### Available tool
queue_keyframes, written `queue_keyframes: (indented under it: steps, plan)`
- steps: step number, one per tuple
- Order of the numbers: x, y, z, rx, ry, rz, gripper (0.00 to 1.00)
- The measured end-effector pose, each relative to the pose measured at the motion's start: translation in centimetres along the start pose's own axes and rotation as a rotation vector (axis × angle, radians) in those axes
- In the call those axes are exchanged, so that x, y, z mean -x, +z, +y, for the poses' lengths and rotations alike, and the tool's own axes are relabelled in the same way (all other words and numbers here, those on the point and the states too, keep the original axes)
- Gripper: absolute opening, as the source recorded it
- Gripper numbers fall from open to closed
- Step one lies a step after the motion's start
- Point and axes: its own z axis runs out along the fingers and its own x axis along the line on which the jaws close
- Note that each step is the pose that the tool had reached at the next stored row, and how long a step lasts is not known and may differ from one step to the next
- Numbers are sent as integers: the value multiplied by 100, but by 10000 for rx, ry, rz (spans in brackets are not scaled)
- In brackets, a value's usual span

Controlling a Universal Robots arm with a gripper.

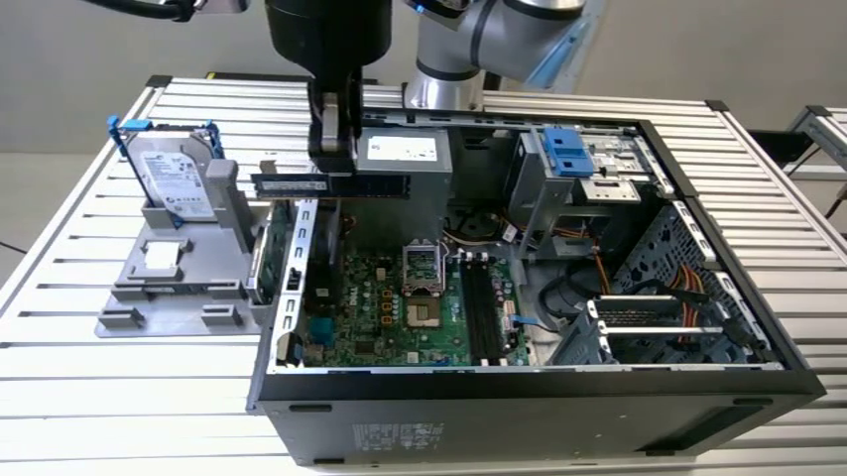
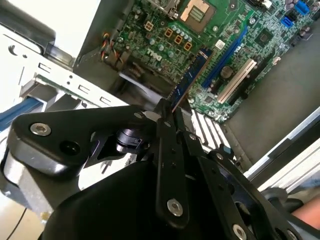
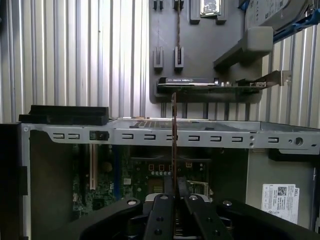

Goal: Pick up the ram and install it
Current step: 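Pick up the ram and move it above insertion slot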

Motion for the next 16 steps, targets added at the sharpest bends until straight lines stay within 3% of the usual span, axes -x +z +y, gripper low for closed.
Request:
queue_keyframes:
  steps: [7,16]
  plan:
    - [1,0,-136,0,0,0,0]
    - [-1,0,-392,0,11,0,0]
